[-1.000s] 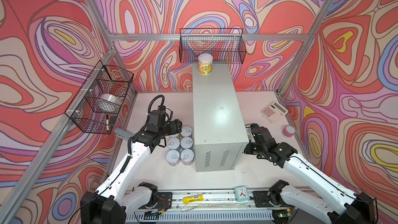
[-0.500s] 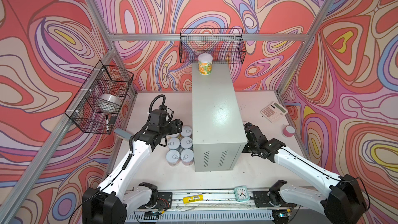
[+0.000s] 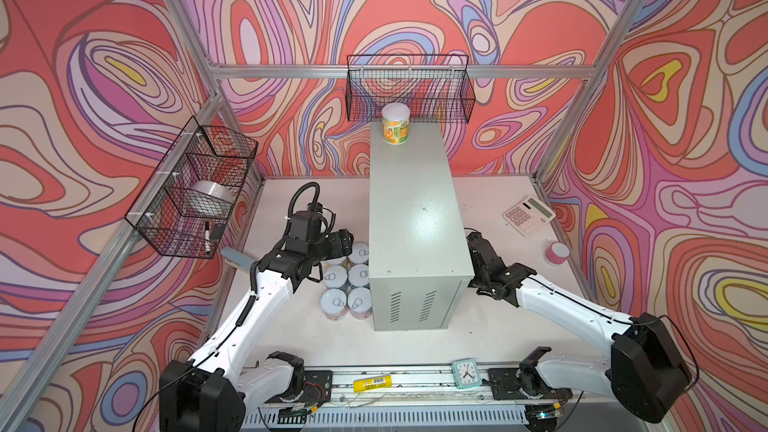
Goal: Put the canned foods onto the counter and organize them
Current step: 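Close the right gripper around the blue-labelled gold-lidded can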
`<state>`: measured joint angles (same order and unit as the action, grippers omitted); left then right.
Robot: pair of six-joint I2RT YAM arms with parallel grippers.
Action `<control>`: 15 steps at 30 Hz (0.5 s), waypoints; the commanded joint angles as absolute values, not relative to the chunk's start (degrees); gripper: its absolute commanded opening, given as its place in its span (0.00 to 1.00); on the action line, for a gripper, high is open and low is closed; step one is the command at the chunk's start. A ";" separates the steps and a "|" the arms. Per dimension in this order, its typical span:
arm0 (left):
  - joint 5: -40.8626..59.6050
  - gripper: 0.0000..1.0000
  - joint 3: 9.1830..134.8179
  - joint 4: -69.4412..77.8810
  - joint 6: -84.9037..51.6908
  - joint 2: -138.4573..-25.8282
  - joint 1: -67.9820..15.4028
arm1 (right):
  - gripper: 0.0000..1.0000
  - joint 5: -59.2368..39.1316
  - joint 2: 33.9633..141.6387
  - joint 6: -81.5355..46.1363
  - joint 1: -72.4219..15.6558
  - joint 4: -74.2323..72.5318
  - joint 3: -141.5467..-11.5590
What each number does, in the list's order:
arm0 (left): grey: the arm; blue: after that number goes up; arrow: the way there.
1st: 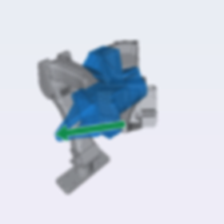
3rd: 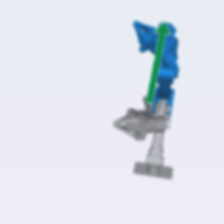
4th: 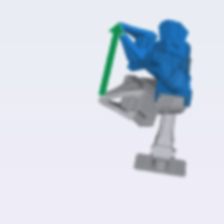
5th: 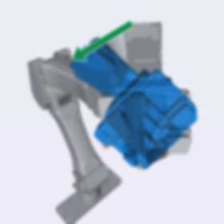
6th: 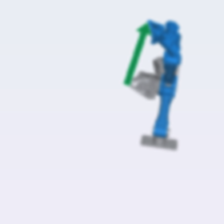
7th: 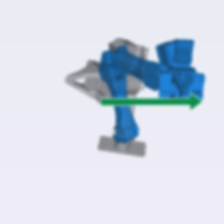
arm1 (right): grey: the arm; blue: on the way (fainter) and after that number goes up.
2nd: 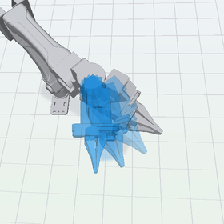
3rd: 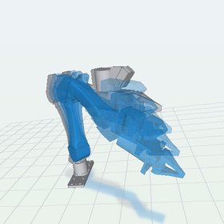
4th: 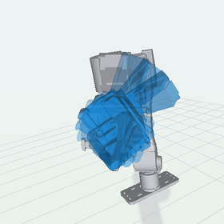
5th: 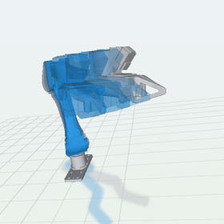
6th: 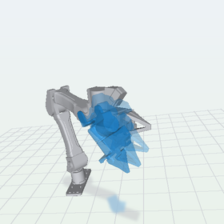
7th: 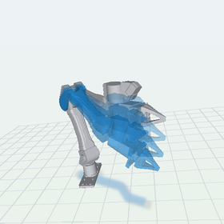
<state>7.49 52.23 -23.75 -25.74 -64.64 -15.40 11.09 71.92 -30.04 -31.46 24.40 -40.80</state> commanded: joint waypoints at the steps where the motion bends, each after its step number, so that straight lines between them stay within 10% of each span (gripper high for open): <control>1: 7.73 0.85 52.76 -22.74 -26.36 -64.69 -15.55 | 0.93 16.33 72.96 -32.10 -32.04 24.81 -42.90; 15: 7.96 0.85 52.31 -22.32 -26.63 -64.31 -15.48 | 0.94 15.39 76.17 -32.63 -31.99 20.68 -42.51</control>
<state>7.53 52.23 -23.31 -25.78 -64.64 -15.40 14.61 74.72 -31.38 -31.64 22.94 -42.02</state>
